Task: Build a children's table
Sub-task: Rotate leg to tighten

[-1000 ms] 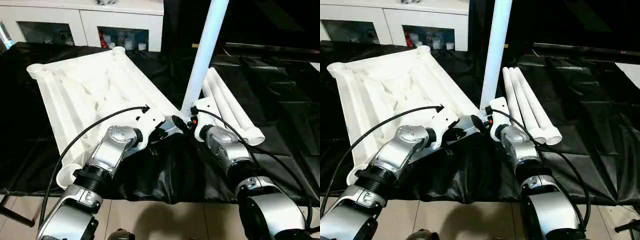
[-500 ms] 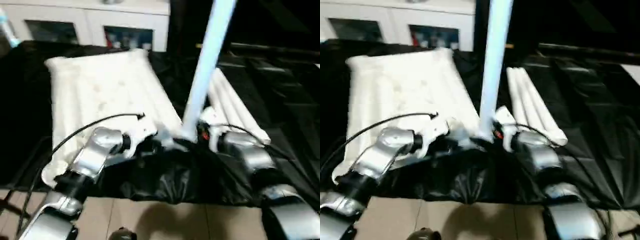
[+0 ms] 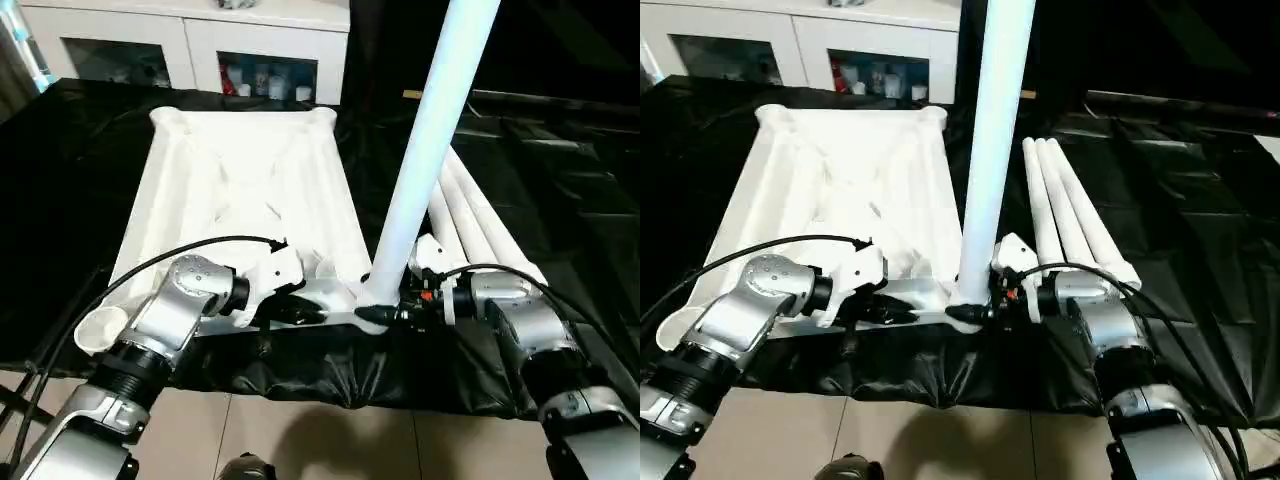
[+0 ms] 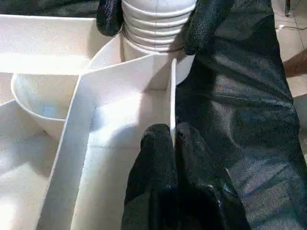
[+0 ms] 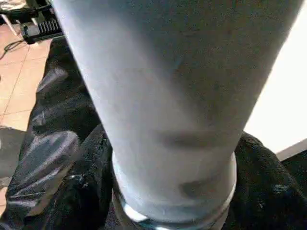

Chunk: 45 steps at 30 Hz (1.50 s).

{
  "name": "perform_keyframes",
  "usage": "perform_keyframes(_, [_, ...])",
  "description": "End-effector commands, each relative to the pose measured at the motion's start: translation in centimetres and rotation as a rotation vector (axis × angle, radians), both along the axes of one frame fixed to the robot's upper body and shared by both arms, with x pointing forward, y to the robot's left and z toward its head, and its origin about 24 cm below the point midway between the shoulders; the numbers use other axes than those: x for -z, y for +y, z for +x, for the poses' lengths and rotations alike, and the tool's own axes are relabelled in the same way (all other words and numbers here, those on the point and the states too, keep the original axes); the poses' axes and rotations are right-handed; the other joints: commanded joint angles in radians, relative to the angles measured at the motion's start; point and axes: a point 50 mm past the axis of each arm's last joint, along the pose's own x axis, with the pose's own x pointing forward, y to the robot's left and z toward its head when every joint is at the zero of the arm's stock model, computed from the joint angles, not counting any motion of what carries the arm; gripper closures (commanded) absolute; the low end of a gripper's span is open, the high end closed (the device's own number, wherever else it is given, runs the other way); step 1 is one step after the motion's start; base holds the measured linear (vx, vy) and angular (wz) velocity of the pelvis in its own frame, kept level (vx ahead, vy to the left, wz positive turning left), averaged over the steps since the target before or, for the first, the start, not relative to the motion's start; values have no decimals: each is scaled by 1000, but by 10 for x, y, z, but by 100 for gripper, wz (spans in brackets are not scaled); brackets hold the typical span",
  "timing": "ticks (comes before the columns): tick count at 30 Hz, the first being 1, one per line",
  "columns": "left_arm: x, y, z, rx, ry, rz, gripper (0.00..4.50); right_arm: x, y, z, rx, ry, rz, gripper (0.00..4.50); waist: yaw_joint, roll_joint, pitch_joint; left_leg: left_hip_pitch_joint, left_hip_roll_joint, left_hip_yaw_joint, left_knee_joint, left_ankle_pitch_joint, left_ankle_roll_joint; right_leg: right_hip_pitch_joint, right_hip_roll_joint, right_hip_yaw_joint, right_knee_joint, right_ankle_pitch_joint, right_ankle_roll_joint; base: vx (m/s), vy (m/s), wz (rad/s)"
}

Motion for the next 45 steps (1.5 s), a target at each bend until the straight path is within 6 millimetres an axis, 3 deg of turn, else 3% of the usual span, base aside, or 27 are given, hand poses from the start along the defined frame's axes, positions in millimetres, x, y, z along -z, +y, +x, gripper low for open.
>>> perform_keyframes(1, [-9, -17, 6, -33, -73, -61, 450, 9, 27, -4, -29, 34, 20, 174, -5, 6, -69, 32, 99, -45, -73, -238, 12, 31, -121, 66, -78, -226, -222, 0, 0, 0])
perform_keyframes(4, [-10, -22, 13, -113, -102, -80, 450, 15, 32, 3, 98, 32, -7, 175, -11, 6, -66, 35, 97, -49, -75, -269, -8, 29, -123, 67, -83, -275, -215, 0, 0, 0])
perform_keyframes(5, [-11, -27, 22, -219, -140, -72, 450, 21, 36, 13, 254, 18, -57, 176, -20, 6, -65, 34, 96, -53, -78, -283, -25, 28, -124, 66, -84, -306, -213, 0, 0, 0])
perform_keyframes(6, [-11, -27, 23, -225, -142, -71, 450, 21, 37, 14, 261, 17, -59, 176, -26, 6, -61, 36, 94, -54, -81, -304, -34, 26, -123, 65, -89, -335, -208, 0, 0, 0])
perform_keyframes(8, [-12, -36, 34, -391, -168, -66, 450, 26, 48, 23, 446, 21, -77, 176, -41, 6, -62, 39, 94, -58, -79, -336, -57, 26, -127, 67, -94, -386, -192, 0, 0, 0])
perform_keyframes(14, [-12, -54, 36, -459, -186, -62, 450, 27, 71, 34, 688, 65, -51, 176, -50, 8, -71, 32, 90, -51, -75, -265, -24, 30, -123, 69, -87, -260, -200, 0, 0, 0])
perform_keyframes(15, [-12, -56, 35, -450, -192, -61, 450, 27, 75, 34, 680, 57, -47, 121, -48, 6, -72, 31, 89, -49, -73, -252, -14, 32, -122, 69, -86, -238, -200, 0, 0, 0])
perform_keyframes(18, [-12, -63, 32, -412, -193, -71, 450, 25, 84, 34, 674, 73, -2, 99, -48, 5, -72, 28, 89, -47, -72, -224, 2, 34, -123, 68, -84, -207, -205, 0, 0, 0])
perform_keyframes(22, [-14, -63, 28, -360, -188, -86, 450, 21, 84, 36, 644, 30, 1, 58, -51, 6, -67, 32, 92, -49, -77, -268, -7, 32, -121, 68, -88, -262, -197, 0, 0, 0])
perform_keyframes(25, [-15, -62, 25, -316, -190, -102, 450, 19, 80, 36, 608, 2, -1, 58, -51, 8, -69, 30, 92, -50, -77, -272, -9, 33, -123, 69, -87, -251, -197, 0, 0, 0])
perform_keyframes(32, [-15, -46, 11, -107, -132, -134, 450, 17, 53, 23, 308, -46, 23, 58, -43, 9, -74, 21, 93, -44, -68, -177, 57, 42, -117, 64, -68, -95, -240, 0, 0, 0])
perform_keyframes(37, [-14, -37, 12, -95, -135, -114, 450, 17, 39, 15, 196, -54, 20, 58, -36, 10, -69, 30, 97, -43, -72, -241, 33, 36, -118, 65, -78, -189, -236, 0, 0, 0])
perform_keyframes(39, [-14, -33, 11, -64, -124, -111, 450, 16, 30, 9, 113, -27, 37, 58, -24, 10, -68, 31, 99, -42, -71, -253, 33, 35, -117, 65, -82, -219, -218, 0, 0, 0])
perform_keyframes(45, [-13, -23, 5, 13, -71, -98, 450, 10, 15, -5, -69, 6, 49, 89, -11, 9, -70, 27, 98, -43, -71, -227, 42, 36, -119, 65, -78, -202, -226, 0, 0, 0])
